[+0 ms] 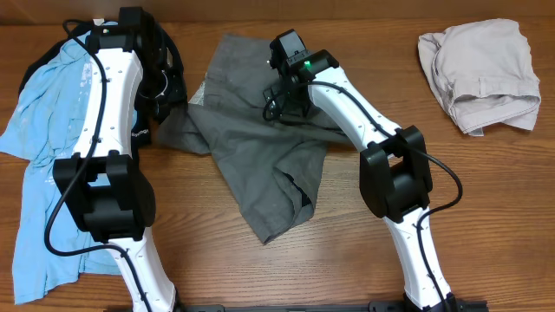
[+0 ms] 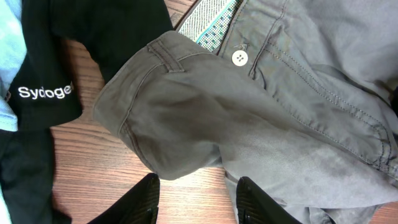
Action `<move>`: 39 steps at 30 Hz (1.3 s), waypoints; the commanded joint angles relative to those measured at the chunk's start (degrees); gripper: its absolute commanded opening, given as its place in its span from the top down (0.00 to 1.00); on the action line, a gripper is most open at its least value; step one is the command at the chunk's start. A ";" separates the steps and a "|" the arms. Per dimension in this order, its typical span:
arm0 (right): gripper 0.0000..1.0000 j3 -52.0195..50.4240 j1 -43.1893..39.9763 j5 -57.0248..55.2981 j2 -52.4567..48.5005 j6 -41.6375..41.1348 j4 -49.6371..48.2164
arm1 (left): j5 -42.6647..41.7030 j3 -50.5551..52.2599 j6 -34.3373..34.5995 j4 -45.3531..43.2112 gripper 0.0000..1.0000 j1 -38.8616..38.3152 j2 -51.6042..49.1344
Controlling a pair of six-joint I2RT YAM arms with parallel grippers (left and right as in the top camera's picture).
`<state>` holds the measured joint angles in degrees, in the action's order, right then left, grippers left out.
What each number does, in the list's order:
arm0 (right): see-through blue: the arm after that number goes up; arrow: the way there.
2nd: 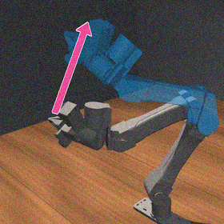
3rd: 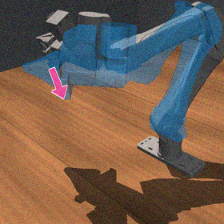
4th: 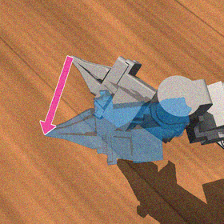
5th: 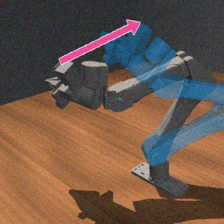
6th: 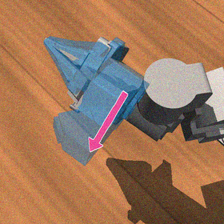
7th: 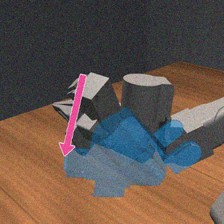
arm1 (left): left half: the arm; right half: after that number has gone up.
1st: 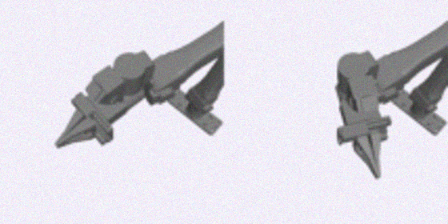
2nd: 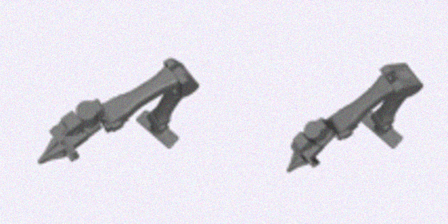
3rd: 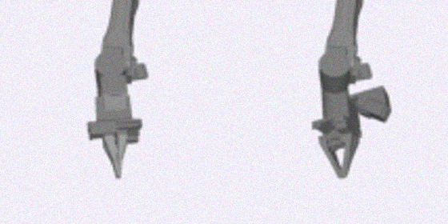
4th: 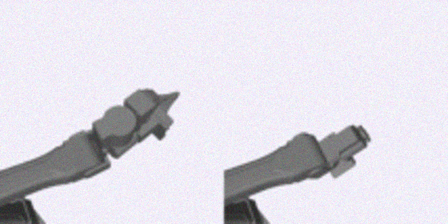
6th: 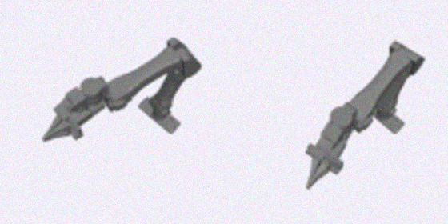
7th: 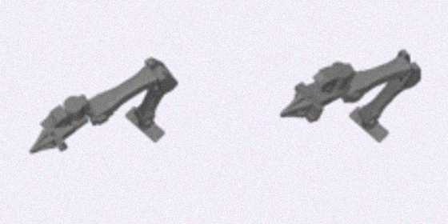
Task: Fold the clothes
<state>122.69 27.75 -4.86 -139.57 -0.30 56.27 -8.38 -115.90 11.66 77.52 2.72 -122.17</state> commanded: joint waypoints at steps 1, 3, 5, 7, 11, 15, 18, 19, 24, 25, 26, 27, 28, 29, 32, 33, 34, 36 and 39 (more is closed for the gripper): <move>0.12 1.31 -0.74 -3.28 -2.49 0.28 -0.52 | -0.22 0.13 0.37 0.07 0.56 -0.07 0.02; 0.21 1.31 -1.20 -4.81 -2.64 -1.53 -0.98 | -0.22 0.13 0.35 0.24 0.56 -0.07 0.02; 0.33 1.38 -1.51 -6.99 -2.60 -3.04 -1.64 | -0.22 0.13 0.35 0.33 0.56 -0.07 0.02; 0.47 1.84 -1.79 -9.97 -2.34 -5.03 -2.01 | -0.22 0.13 0.35 0.39 0.56 -0.07 0.02; 0.73 3.17 -2.75 -13.94 -1.27 -8.11 -1.18 | -0.20 0.13 0.33 0.37 0.56 -0.07 0.02; 0.84 5.31 -4.79 -15.30 1.40 -9.22 0.46 | -0.20 0.13 0.35 0.11 0.56 -0.07 0.02; 0.85 6.99 -7.21 -15.28 3.74 -10.27 1.31 | -0.20 0.13 0.35 -0.04 0.57 -0.07 0.02; 0.85 7.56 -8.39 -15.19 4.37 -10.29 1.70 | -0.20 0.13 0.35 -0.09 0.57 -0.07 0.02; 0.84 8.68 -16.31 -11.69 5.25 -10.23 2.60 | -0.17 0.13 0.35 -0.26 0.58 -0.07 0.02; 0.84 8.59 -17.92 -9.94 5.14 -10.25 2.64 | -0.17 0.13 0.33 -0.26 0.57 -0.07 0.02; 0.82 8.55 -19.41 -8.24 5.07 -10.25 2.62 | -0.20 0.13 0.33 -0.26 0.58 -0.07 0.02; 0.79 8.52 -21.00 -6.21 5.05 -10.27 2.51 | -0.20 0.13 0.33 -0.35 0.58 -0.07 0.02; 0.76 8.52 -22.97 -4.15 5.05 -10.71 2.21 | -0.20 0.13 0.33 -0.48 0.58 -0.07 0.02; 0.58 8.52 -26.10 -1.36 5.05 -12.04 1.62 | -0.20 0.13 0.33 -0.90 0.58 -0.07 0.02; 0.00 8.52 -30.14 4.96 5.05 -12.00 1.49 | -0.22 0.13 0.35 -1.03 0.58 -0.07 0.02; 0.00 8.55 -31.45 7.56 5.11 -12.00 2.05 | -0.22 0.13 0.33 -1.05 0.57 -0.07 0.02; 0.00 8.63 -32.30 9.33 5.22 -12.00 2.84 | -0.22 0.13 0.09 -1.11 0.57 -0.07 0.02; 0.00 8.76 -33.73 12.24 6.03 -12.02 4.90 | -0.20 0.00 -0.87 -1.55 0.57 -0.04 0.04; 0.00 9.03 -34.25 13.09 10.36 -11.96 8.33 | -0.28 -3.19 -2.51 -0.74 0.55 0.00 0.07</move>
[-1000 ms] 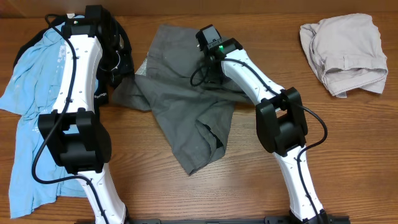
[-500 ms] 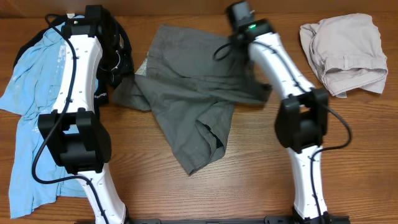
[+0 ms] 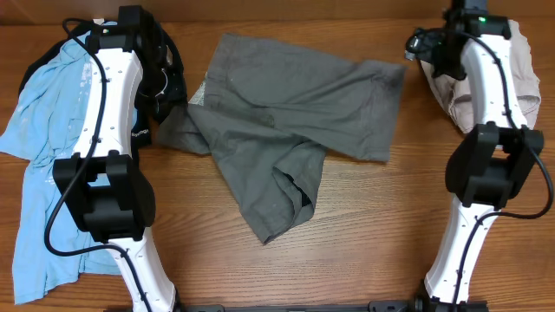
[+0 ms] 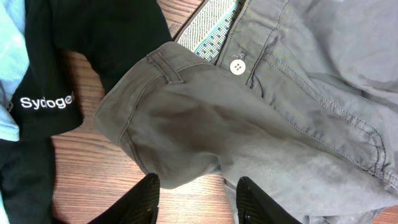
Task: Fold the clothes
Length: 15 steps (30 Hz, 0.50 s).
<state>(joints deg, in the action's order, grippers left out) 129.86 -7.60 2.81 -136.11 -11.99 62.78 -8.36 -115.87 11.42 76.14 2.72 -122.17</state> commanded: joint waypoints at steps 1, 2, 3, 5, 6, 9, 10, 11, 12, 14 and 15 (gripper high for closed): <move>0.00 1.86 1.18 5.49 8.76 -0.26 2.60 | -0.31 -4.70 -2.47 1.49 0.53 0.00 0.07; 0.00 1.86 1.51 5.92 11.15 -0.20 3.82 | -0.55 -7.26 -2.91 3.02 0.51 0.00 0.07; 0.00 1.86 1.79 6.56 13.60 -0.24 5.20 | -0.74 -9.66 -3.45 4.50 0.50 0.00 0.07; 0.00 1.86 2.32 8.26 18.05 -0.24 8.02 | -0.70 -14.62 -4.48 7.72 0.47 -0.02 0.07; 0.00 1.86 2.60 9.09 20.06 -0.24 9.44 | -0.70 -16.83 -5.03 9.11 0.45 -0.02 0.07; 0.00 1.86 3.72 10.73 24.79 -0.24 13.27 | -0.96 -24.06 -7.52 13.97 0.30 -0.02 0.07; 0.00 1.86 4.44 10.86 26.21 -0.22 14.73 | -1.25 -26.51 -9.14 15.93 0.29 -0.02 0.07; 0.00 1.86 5.11 10.84 27.08 0.00 15.82 | -1.38 -28.26 -10.27 17.51 0.26 -0.02 0.07; 0.00 1.86 6.25 10.80 28.09 0.09 17.42 | -1.40 -30.32 -11.34 19.52 0.24 -0.02 0.07; 0.00 1.86 8.39 10.78 28.89 0.20 20.44 | -1.38 -32.24 -12.15 20.68 0.22 0.00 0.24; 0.00 1.84 9.62 10.78 28.98 0.20 22.21 | -1.81 -32.24 -12.13 20.68 0.20 0.00 0.79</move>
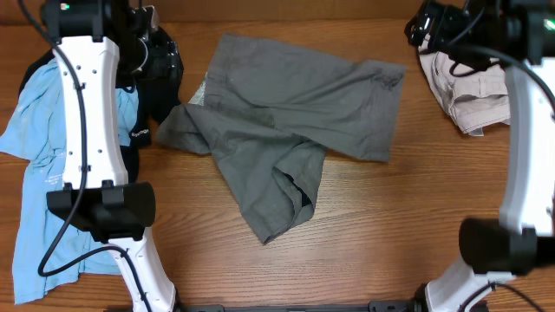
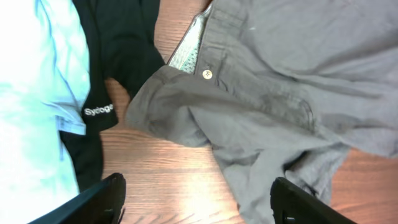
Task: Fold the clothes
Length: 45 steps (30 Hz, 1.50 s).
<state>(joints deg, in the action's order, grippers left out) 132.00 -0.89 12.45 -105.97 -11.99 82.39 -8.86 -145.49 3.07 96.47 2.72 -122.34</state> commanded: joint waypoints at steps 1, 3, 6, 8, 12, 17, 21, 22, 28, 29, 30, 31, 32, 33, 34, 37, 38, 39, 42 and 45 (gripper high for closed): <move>0.00 -0.31 4.00 1.11 -1.16 0.17 4.24 | -1.33 -2.64 -3.76 0.35 0.19 -0.02 1.22; 0.00 -1.01 7.02 0.92 -1.20 0.11 8.11 | -1.29 -2.64 -3.58 0.35 0.19 0.07 1.95; 0.00 -2.99 11.45 -1.22 -1.20 -0.96 11.69 | -0.72 -2.64 -2.86 0.22 0.19 0.83 2.25; 0.00 -5.25 14.64 -3.50 -1.20 -2.27 13.00 | -0.15 -2.64 -2.10 0.13 0.19 1.97 2.23; 0.00 -13.16 22.53 -5.14 -1.20 -3.15 10.80 | -0.20 -2.64 -0.63 -0.50 0.19 5.40 2.21; 0.00 -25.77 30.47 -7.06 -1.20 -7.08 -0.37 | -0.17 -2.62 -0.02 -1.68 0.18 7.06 2.08; 0.00 -36.46 35.08 -12.41 -1.44 -11.91 -10.80 | -0.17 -2.58 -0.02 -2.89 0.18 7.02 2.03; 0.00 -38.97 35.85 -12.92 -1.53 -12.52 -13.16 | -0.17 -2.54 -0.04 -3.04 0.18 6.95 2.03; 0.03 -49.72 37.18 -12.79 -1.55 -12.68 -20.13 | -0.17 -1.92 -0.02 -3.13 0.18 6.88 2.03; 0.04 -50.80 37.20 -12.68 -1.55 -12.46 -20.65 | -0.17 -1.88 -0.02 -3.06 0.18 6.88 2.03; 0.04 -51.80 37.20 -12.35 -1.55 -11.78 -21.14 | -0.17 -1.86 -0.02 -3.02 0.18 6.88 2.01; 0.04 -52.37 37.20 -12.35 -1.55 -11.61 -21.31 | -0.17 -1.86 -0.02 -2.99 0.18 6.91 2.01; 0.05 -52.94 37.20 -12.24 -1.55 -11.02 -21.75 | -0.17 -1.86 -0.02 -2.97 0.19 6.91 2.01; 0.06 -53.11 37.20 -11.69 -1.57 -10.03 -21.90 | -0.17 -1.86 -0.02 -2.95 0.18 6.88 2.01; 0.07 -53.11 37.20 -11.15 -1.55 -9.20 -22.01 | -0.17 -1.86 -0.02 -2.89 0.18 6.88 2.01; 0.08 -53.11 37.22 -9.14 -1.55 -7.08 -22.45 | -0.17 -1.60 -0.02 -2.86 0.18 6.86 1.99; 0.09 -53.16 37.27 -8.92 -1.57 -6.78 -22.56 | -0.17 -1.49 0.00 -2.89 0.18 6.84 1.97; 0.10 -53.16 37.29 -8.90 -1.57 -6.23 -22.62 | -0.17 -1.36 0.07 -2.91 0.18 6.84 1.86; 0.13 -53.18 37.48 -9.01 -1.62 -3.54 -23.32 | -0.17 -0.90 0.15 -2.93 0.18 6.82 1.68; 0.17 -53.18 37.48 -7.93 -1.84 -1.09 -25.05 | -0.17 0.00 0.15 -3.82 0.18 6.64 1.68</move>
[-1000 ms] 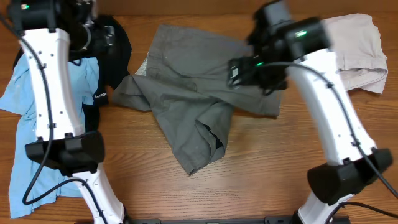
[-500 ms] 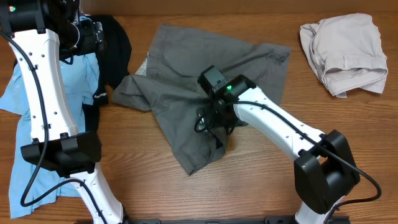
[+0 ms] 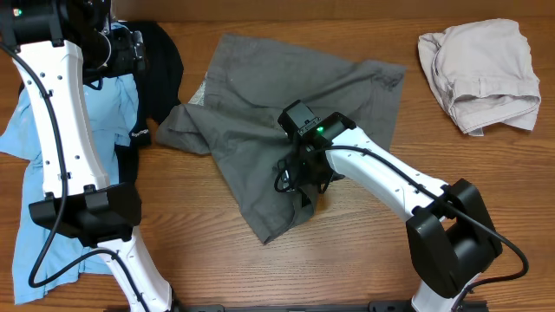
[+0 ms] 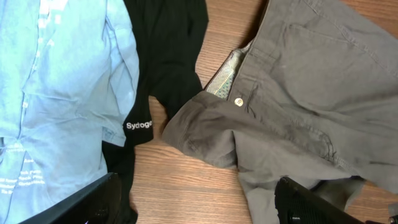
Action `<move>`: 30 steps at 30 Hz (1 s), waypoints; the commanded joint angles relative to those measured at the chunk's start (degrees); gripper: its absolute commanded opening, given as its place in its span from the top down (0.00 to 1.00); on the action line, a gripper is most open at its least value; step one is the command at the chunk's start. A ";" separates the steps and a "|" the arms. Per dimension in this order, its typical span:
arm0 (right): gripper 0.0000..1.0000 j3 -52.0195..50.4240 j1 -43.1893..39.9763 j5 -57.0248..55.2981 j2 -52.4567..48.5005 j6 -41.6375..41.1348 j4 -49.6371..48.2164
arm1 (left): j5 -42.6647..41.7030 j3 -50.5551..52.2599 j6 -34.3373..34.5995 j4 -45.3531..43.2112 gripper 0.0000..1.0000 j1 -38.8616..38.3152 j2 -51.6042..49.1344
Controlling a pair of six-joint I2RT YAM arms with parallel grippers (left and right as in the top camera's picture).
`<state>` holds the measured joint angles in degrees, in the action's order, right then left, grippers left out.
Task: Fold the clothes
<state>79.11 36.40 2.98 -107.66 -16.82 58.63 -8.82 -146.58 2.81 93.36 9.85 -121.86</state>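
Observation:
Grey shorts lie crumpled in the middle of the table, one leg spread to the right and the other folded down toward the front. My right gripper is down on that folded leg; the overhead view does not show how its jaws stand. The left gripper hangs high over the back left. In the left wrist view this gripper is open wide with nothing between its fingers, and the shorts' waistband button shows below it.
A black shirt with white lettering lies beside the waistband, partly over a light blue shirt along the left edge. A beige garment is bunched at the back right. Bare wood lies between it and the shorts.
My right gripper was raised over the beige garment at the back right; now it is down on the shorts' folded lower leg. The left gripper is higher and farther left. The shorts lie as before.
At first my right gripper was on the upper middle of the shorts, and the left one sat low by the waistband. Then the right leg lay spread out with the right gripper near the beige garment. Both arms then stood raised, and now the right one is on the lower leg.

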 commanded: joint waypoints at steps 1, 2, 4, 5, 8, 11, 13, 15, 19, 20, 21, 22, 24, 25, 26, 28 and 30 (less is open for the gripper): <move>0.19 -0.24 0.20 2.27 -0.15 4.28 -1.84 | -0.22 1.40 0.42 -1.07 0.18 -0.50 1.20; 0.20 0.17 0.20 2.69 -0.15 4.90 -1.75 | -0.24 2.03 0.44 -1.53 0.18 -0.57 1.20; 0.20 0.66 0.17 2.71 -0.15 5.90 -1.36 | -0.24 2.78 0.61 -1.79 0.18 -0.57 1.20; 0.20 1.07 0.17 2.67 -0.15 6.80 -0.96 | -0.28 3.37 0.63 -1.99 0.18 -0.55 1.20; 0.19 1.86 0.17 -0.02 -0.15 10.32 0.59 | -0.26 4.87 0.61 -2.19 0.18 -0.57 1.20; 0.19 1.86 0.17 -2.14 -2.05 17.64 -0.07 | -0.22 5.79 0.61 -2.14 0.18 -0.55 1.20; 0.19 1.86 0.31 -3.37 -4.46 19.80 -1.20 | -0.24 5.81 0.63 -2.12 0.19 -0.57 1.20; 0.20 1.86 0.28 -3.67 -5.88 20.15 -1.95 | -0.22 5.81 0.63 -2.14 0.19 -0.55 1.20; 0.31 1.92 0.02 -6.23 -7.76 17.79 -3.15 | -0.20 5.81 0.61 -2.12 0.19 -0.55 1.20; 0.46 2.49 -0.37 -8.24 -7.58 14.53 -2.67 | -0.20 5.81 0.61 -2.14 0.19 -0.55 1.20; 0.61 3.10 -0.66 -8.90 -7.48 12.50 -2.05 | -0.20 5.81 0.61 -2.14 0.19 -0.55 1.20; 0.71 3.85 -1.03 -8.96 -7.28 10.86 -1.18 | -0.22 5.81 0.61 -2.14 0.19 -0.55 1.20; 0.93 7.13 -2.82 -8.92 -5.92 3.06 2.97 | -0.24 5.81 0.63 -2.12 0.19 -0.57 1.20; 0.96 8.81 -3.91 -8.74 -4.98 -1.86 5.79 | -0.24 5.81 0.61 -2.08 0.19 -0.57 1.20; 0.96 10.10 -5.07 -7.93 -3.91 -5.53 8.74 | -0.22 5.81 0.61 -1.95 0.19 -0.55 1.20; 0.96 10.99 -6.67 -7.06 -2.49 -10.01 12.44 | -0.22 5.81 0.59 -1.70 0.20 -0.55 1.20; 0.96 11.02 -9.20 -5.55 -1.09 -14.40 16.59 | -0.22 5.81 0.57 -1.29 0.19 -0.55 1.20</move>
<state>88.40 29.93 -3.64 -112.88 -20.27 72.47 -8.82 -140.90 2.98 91.66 9.74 -121.86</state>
